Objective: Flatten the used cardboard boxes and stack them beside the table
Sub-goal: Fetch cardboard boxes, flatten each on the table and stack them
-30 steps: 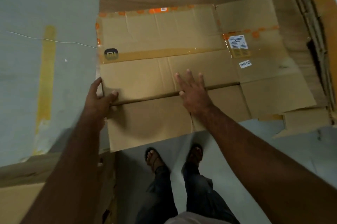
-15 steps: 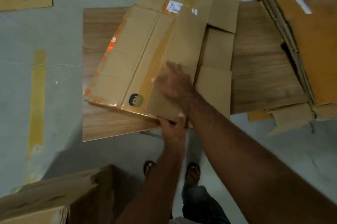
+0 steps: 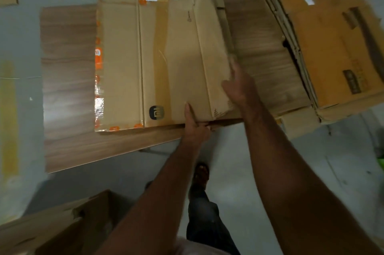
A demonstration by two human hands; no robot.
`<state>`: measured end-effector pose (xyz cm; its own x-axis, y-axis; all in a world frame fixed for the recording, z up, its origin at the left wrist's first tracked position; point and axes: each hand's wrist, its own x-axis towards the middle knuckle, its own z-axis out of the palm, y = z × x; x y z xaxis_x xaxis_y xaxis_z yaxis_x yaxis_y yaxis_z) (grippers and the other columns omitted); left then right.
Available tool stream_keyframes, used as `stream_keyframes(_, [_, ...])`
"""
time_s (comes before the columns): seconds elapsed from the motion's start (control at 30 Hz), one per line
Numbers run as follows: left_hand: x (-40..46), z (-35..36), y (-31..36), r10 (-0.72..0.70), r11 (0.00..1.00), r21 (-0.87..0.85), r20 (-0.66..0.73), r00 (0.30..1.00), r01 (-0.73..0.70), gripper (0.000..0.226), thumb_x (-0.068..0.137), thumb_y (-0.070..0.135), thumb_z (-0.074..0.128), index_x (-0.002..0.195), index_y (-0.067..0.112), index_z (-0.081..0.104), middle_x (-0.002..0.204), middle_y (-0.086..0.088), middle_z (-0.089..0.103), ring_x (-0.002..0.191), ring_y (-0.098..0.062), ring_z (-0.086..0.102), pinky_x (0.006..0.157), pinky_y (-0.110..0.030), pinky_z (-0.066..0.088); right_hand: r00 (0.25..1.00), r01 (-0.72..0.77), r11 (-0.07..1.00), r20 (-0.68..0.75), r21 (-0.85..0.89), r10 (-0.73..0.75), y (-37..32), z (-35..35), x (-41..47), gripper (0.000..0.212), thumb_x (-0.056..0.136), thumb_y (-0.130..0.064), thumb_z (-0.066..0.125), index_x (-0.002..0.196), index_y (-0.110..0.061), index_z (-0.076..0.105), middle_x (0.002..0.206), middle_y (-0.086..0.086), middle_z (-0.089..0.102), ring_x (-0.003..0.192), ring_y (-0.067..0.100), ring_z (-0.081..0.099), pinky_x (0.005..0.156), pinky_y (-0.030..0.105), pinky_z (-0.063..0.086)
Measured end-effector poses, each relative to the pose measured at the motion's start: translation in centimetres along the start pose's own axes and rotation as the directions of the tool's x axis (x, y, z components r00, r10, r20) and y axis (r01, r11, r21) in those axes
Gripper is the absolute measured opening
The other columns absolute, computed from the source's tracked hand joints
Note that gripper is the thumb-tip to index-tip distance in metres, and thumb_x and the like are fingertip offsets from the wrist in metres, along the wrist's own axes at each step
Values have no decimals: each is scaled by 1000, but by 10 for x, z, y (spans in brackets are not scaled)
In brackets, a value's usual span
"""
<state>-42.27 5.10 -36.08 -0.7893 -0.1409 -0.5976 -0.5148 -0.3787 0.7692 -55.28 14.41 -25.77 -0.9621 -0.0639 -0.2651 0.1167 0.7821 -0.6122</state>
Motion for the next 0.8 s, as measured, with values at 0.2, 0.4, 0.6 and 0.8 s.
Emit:
stream_keyframes(0.2, [9, -38, 45, 211, 739, 670, -121, 970, -77, 60, 95, 16, 59, 150, 27, 38, 89, -10, 68, 84, -34, 70, 75, -46, 60, 956, -271, 924, 40, -270, 292, 82, 22, 15, 102, 93, -47, 63, 164, -24, -6, 164, 21, 23, 142, 45, 35, 113, 59, 36])
stream_keyframes(0.4, [18, -130, 74, 235, 429, 833, -476, 848, 349, 72, 89, 56, 68, 149, 44, 32, 162, -13, 14, 145, -47, 16, 105, -72, 33, 963, -144, 899, 149, -414, 223, 115, 38, 13, 107, 89, -75, 53, 163, -22, -2, 171, 11, 1, 155, 37, 6, 118, 64, 23])
stream_keyframes(0.6, [2, -86, 41, 72, 389, 862, -379, 922, 324, 90, 83, 88, 34, 157, 54, -4, 165, -15, -27, 150, -51, -18, 117, -70, 7, 970, -88, 892, 168, -443, 179, 137, 6, 48, 106, 91, -67, 59, 164, -19, -1, 171, 11, 4, 154, 35, 12, 119, 58, 24])
stream_keyframes(0.8, [-33, -27, 22, 154, 319, 854, -473, 867, 410, 70, 93, 73, 44, 153, 46, 23, 164, -9, 13, 147, -41, 19, 107, -71, 26, 960, -61, 905, 224, -421, 169, 174, -39, 63, 108, 91, -58, 66, 164, -14, -1, 170, 15, 7, 151, 40, 18, 118, 52, 26])
